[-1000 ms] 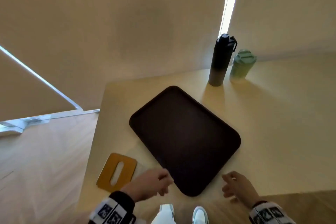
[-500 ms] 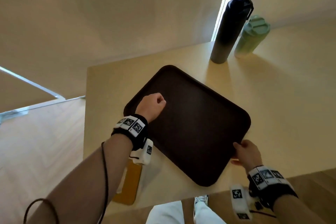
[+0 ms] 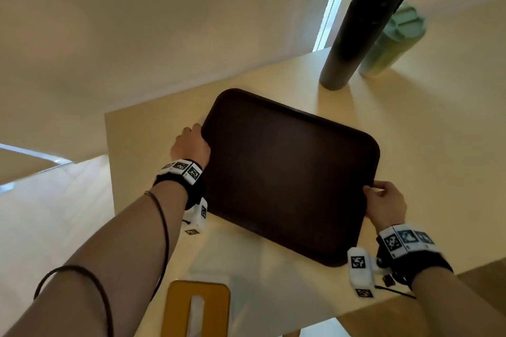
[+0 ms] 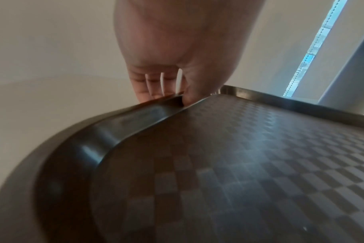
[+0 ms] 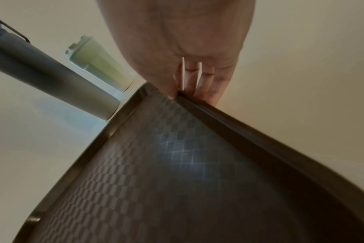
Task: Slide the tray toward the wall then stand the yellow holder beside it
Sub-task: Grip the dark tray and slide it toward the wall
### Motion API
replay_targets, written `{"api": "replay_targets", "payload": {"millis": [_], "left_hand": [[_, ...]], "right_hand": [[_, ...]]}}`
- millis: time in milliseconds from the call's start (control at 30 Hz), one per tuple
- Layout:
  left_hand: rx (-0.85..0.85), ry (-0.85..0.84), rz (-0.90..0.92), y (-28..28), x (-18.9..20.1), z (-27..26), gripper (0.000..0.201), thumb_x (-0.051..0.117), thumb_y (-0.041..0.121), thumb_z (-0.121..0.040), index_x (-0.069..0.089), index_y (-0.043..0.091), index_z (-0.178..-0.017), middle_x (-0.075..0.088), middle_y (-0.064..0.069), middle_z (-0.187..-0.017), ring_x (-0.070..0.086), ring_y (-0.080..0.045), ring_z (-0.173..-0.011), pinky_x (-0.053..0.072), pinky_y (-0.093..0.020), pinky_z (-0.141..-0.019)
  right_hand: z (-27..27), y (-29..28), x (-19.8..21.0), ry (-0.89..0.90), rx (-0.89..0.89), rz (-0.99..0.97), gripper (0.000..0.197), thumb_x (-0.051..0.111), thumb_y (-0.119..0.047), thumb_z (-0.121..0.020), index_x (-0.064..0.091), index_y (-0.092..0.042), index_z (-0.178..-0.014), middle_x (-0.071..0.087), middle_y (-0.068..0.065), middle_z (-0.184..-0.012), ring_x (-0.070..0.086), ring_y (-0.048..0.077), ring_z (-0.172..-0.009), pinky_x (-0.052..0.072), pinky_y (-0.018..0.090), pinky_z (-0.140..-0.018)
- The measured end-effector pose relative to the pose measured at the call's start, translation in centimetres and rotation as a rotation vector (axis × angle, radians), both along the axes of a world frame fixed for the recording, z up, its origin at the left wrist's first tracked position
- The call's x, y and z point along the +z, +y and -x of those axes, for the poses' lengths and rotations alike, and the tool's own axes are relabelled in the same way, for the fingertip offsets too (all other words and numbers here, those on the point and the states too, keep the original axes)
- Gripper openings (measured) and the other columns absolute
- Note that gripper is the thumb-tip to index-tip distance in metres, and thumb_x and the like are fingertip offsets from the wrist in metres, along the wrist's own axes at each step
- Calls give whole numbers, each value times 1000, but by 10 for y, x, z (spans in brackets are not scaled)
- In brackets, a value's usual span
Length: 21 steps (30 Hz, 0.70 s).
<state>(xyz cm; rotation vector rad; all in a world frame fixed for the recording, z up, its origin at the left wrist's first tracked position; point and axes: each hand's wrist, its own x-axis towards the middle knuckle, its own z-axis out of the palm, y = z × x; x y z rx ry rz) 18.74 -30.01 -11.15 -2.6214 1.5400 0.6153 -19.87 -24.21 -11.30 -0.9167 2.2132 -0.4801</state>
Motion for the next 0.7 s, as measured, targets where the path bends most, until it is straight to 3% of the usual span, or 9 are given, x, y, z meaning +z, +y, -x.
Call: {"api": "replay_targets", "payload": {"millis": [333,533,700], "left_hand": [[177,32,56,2,-1,-47,28,43,14,-94,53,7,-119,63,-19,-114,62,-41,-98,43,-42,-71],[297,65,84,3,-2,-67,32,44,15,-91,55,5,-119,64,-21,-114,62,-42,-98,50,-47,-79],[376,67,118,0,-7,-78,29,45,13,-89,60,5,-113,67,-20,-109,63,-43,-95,49,-43,-76]], "right_hand": [[-48,-76,9,-42,81,65,29,59,-14,-85,63,-15,-114,66,7,-87,68,34,-93,53,40,-82],[-80,-125,12,-50,135,114,39,53,-4,-83,62,-15,-120,72,14,-108,65,33,-103,42,28,-79],[-102,-161,12,-47,157,141,41,52,-3,-82,64,-18,-119,72,12,-110,65,31,-107,39,24,-79]]}}
